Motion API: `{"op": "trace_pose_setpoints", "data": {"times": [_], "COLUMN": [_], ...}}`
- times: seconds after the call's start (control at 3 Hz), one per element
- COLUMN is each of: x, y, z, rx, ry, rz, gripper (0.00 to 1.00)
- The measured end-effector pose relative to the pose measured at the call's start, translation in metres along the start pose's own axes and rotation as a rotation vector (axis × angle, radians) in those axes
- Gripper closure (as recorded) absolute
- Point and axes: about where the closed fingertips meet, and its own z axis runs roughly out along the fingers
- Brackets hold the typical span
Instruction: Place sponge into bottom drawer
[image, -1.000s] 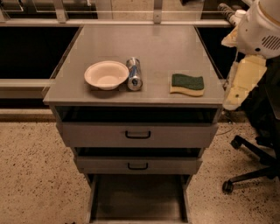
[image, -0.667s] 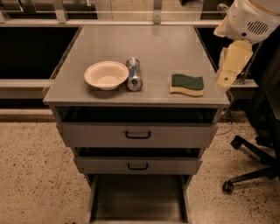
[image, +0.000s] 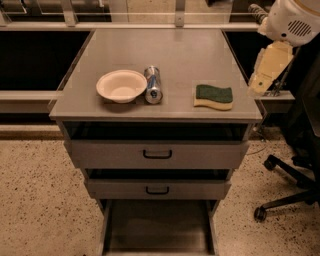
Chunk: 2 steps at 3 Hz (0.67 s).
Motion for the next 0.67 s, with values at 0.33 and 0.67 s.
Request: {"op": "trace_pose_setpoints", "data": {"times": [0.33,0.67], "x": [0.026,0.041], "y": [-0.026,-0.049], "z": [0.024,0.063], "rx": [0.024,-0.022], "ry": [-0.014,-0.061], "rz": [0.137,0.221], "gripper": [0.0,0.0]}}
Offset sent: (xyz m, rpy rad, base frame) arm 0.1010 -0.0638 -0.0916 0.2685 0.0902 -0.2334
